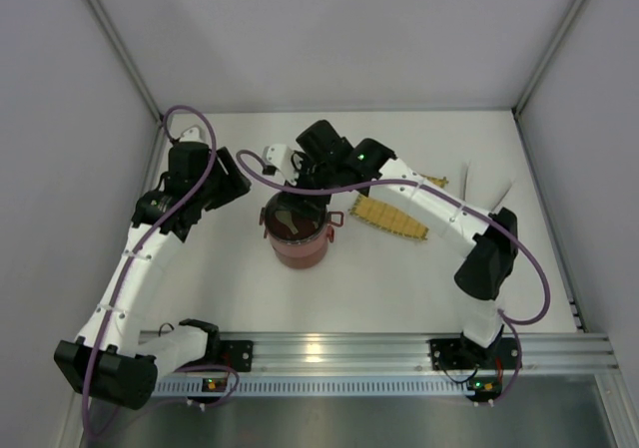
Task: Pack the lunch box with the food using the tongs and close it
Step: Close the fastener on the packing box.
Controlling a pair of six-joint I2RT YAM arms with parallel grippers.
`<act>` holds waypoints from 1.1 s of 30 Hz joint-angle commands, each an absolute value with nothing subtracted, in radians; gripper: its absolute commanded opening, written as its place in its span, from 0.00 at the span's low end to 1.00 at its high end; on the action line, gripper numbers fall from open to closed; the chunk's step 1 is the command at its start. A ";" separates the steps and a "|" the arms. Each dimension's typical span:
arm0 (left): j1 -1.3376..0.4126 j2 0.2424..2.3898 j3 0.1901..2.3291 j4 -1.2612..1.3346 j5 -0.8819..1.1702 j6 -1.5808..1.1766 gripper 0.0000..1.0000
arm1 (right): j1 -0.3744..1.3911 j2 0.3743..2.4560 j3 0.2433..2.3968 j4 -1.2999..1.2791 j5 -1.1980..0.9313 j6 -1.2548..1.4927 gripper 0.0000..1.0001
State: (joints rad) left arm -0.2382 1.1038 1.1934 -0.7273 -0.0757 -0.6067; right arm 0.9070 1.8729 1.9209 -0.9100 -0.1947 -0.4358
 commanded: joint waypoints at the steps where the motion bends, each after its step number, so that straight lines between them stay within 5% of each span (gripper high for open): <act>1: -0.241 1.092 1.232 -0.732 -0.045 -0.580 0.65 | 0.911 1.789 1.982 -0.914 -0.190 -0.417 0.71; 16: -0.259 1.117 1.344 -0.782 0.116 -0.499 0.66 | 0.870 1.549 1.760 -0.799 0.000 -0.259 0.72; 22: -0.411 1.155 1.405 -0.827 0.026 -0.404 0.77 | 0.842 1.465 1.646 -0.753 0.046 -0.192 0.72; 33: -0.552 1.243 1.443 -0.839 -0.078 -0.267 0.77 | 0.775 1.359 1.483 -0.693 0.101 0.057 0.69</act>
State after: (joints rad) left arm -0.5285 1.2537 1.3991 -0.8265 -0.0219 -0.3134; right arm 0.7940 1.4136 1.5013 -0.7742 0.0589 -0.0551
